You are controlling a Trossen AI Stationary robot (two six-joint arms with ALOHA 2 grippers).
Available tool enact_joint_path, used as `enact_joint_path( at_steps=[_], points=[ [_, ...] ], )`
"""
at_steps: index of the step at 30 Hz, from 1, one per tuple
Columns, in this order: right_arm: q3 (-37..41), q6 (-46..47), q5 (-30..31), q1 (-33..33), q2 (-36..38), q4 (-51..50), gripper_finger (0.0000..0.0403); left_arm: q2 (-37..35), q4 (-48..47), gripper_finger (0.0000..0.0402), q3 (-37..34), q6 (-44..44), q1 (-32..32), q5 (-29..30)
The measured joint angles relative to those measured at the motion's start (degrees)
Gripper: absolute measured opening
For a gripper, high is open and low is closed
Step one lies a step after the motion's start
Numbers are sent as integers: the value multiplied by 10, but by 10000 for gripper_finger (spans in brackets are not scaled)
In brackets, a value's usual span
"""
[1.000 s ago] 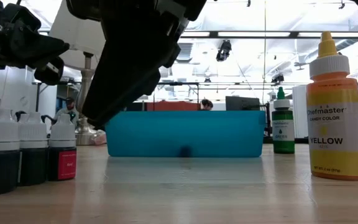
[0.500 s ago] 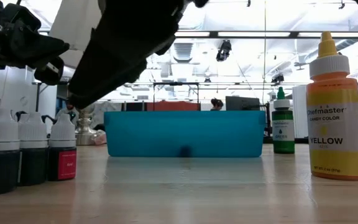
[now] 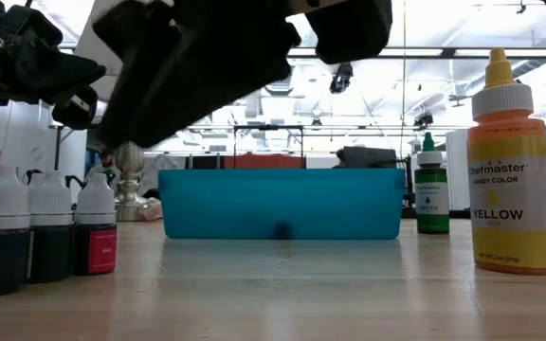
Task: Pick & Place food coloring
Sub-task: Put the small red food coloring bottle into the blue bin
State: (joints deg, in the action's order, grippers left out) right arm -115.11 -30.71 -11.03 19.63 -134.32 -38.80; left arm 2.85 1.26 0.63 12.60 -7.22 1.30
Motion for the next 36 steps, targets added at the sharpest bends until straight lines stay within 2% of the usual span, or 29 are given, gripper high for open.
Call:
enact_joint_path(
  at_steps=[10,16,36],
  points=[
    [-39,-64,1,-11,0,-28,143,0,0,0,0,0,0,0],
    [-65,-56,-10,-19,0,-52,149,0,0,0,0,0,0,0],
    [-63,-72,-17,-17,-8,-63,141,0,0,0,0,0,0,0]
  ],
)
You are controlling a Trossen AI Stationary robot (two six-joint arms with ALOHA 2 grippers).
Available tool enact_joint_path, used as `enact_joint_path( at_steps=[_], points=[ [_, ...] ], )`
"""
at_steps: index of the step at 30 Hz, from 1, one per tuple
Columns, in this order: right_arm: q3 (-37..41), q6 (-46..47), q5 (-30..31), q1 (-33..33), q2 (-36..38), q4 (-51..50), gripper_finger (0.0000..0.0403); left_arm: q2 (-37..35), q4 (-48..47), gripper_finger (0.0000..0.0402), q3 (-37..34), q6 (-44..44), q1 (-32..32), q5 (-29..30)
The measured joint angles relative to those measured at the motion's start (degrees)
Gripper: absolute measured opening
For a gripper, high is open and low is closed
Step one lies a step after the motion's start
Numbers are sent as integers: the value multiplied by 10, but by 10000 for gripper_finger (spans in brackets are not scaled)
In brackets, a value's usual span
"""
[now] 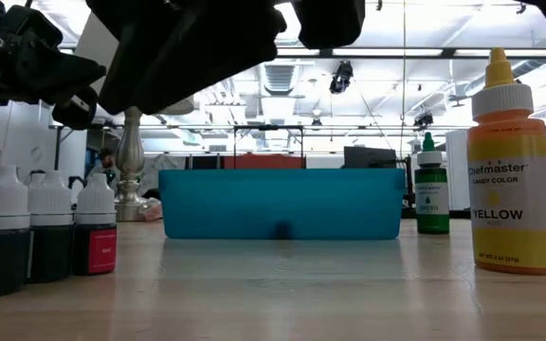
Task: Pick & Place food coloring
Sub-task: Put the small red food coloring bottle into the blue bin
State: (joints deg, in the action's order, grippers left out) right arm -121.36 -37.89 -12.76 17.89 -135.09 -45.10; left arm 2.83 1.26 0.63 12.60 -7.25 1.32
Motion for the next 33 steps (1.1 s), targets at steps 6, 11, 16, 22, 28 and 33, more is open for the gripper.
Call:
enact_joint_path(
  at_steps=[6,11,16,22,28,33],
  points=[
    [1,3,-11,5,-5,6,137,0,0,0,0,0,0,0],
    [0,11,-7,5,-17,-4,143,0,0,0,0,0,0,0],
    [-2,9,-8,7,-18,-2,145,2,0,0,0,0,0,0],
    [-2,4,-6,7,-20,3,144,3,0,0,0,0,0,0],
    [-1,-11,-13,7,-20,15,135,3,0,0,0,0,0,0],
    [5,-17,-13,6,-20,35,133,3,0,0,0,0,0,0]
  ],
)
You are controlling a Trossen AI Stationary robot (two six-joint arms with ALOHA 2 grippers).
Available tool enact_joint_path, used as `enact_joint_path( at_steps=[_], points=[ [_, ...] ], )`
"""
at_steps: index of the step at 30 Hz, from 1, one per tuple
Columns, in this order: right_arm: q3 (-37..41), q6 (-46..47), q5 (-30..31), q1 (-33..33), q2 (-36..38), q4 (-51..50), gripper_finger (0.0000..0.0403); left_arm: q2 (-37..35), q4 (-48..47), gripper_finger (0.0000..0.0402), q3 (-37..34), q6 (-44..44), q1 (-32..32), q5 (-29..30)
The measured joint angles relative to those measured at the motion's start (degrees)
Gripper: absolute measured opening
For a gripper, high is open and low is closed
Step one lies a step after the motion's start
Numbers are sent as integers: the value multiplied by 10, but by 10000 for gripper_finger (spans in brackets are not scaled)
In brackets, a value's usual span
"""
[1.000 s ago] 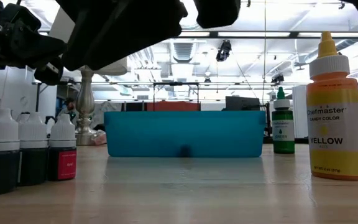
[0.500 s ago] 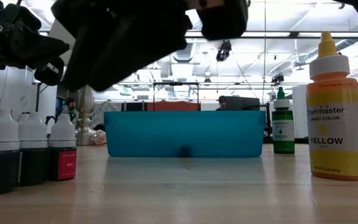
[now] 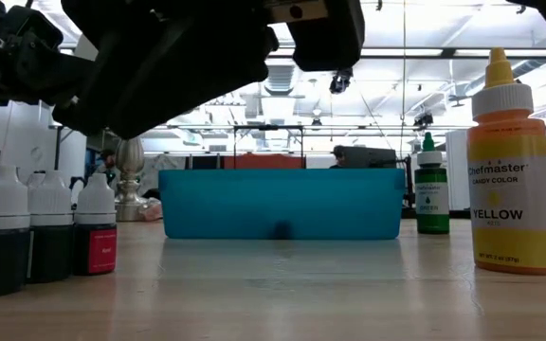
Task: Pick & Place food coloring
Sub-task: Put the small red food coloring bottle into the blue bin
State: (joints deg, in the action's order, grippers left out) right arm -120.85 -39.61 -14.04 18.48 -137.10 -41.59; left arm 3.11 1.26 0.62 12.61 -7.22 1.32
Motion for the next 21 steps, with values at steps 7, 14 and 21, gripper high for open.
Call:
enact_joint_path(
  at_steps=[7,14,21],
  points=[
    [14,-1,0,-2,0,18,133,0,0,0,0,0,0,0],
    [31,-11,4,-3,0,21,131,0,0,0,0,0,0,0],
    [33,-11,5,-4,0,41,128,0,0,0,0,0,0,0]
  ],
)
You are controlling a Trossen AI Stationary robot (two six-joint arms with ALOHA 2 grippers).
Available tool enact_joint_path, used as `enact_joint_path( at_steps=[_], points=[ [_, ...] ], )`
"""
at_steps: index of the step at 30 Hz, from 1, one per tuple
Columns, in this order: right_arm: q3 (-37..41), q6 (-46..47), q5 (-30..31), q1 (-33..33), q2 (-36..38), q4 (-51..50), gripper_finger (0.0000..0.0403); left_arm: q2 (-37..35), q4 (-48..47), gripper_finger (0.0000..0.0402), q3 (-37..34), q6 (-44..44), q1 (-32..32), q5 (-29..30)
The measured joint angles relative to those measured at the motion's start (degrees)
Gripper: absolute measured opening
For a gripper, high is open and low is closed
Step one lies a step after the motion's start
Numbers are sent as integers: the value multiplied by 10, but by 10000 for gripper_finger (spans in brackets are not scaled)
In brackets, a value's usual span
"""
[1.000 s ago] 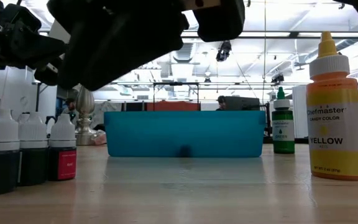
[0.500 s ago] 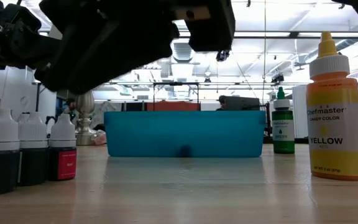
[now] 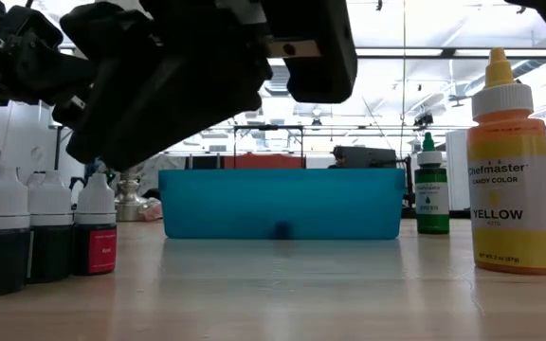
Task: Pick & Place food coloring
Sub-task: Put the small red food coloring bottle into the blue bin
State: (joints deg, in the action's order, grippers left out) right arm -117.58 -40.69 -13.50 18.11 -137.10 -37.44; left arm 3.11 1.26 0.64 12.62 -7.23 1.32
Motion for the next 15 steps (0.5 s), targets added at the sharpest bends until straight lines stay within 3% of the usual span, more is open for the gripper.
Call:
enact_joint_path(
  at_steps=[15],
  points=[
    [8,0,0,-7,0,15,123,0,0,0,0,0,0,0]
  ],
)
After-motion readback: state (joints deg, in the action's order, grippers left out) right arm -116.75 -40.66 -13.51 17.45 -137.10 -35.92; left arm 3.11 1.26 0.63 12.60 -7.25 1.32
